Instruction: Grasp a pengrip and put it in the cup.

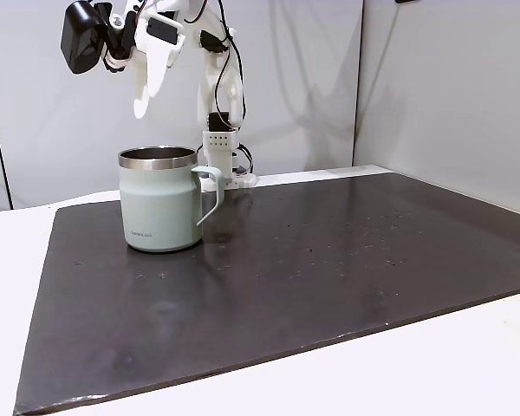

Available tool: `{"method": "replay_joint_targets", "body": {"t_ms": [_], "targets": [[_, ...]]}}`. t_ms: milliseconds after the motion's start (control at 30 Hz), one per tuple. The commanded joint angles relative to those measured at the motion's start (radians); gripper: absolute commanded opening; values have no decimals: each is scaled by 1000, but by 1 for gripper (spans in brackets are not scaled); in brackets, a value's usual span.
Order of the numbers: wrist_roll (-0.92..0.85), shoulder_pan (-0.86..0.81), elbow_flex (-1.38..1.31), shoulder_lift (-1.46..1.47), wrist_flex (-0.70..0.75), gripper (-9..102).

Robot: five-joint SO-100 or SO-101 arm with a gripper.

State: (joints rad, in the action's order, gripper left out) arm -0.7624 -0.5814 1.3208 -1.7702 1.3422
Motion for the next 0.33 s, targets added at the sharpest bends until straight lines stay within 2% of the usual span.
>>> {"method": "replay_joint_targets", "body": {"t_ms": [0, 300], "targets": [[-11, 20, 5, -52, -28, 32], [-12, 34, 40, -87, -28, 32]]}}
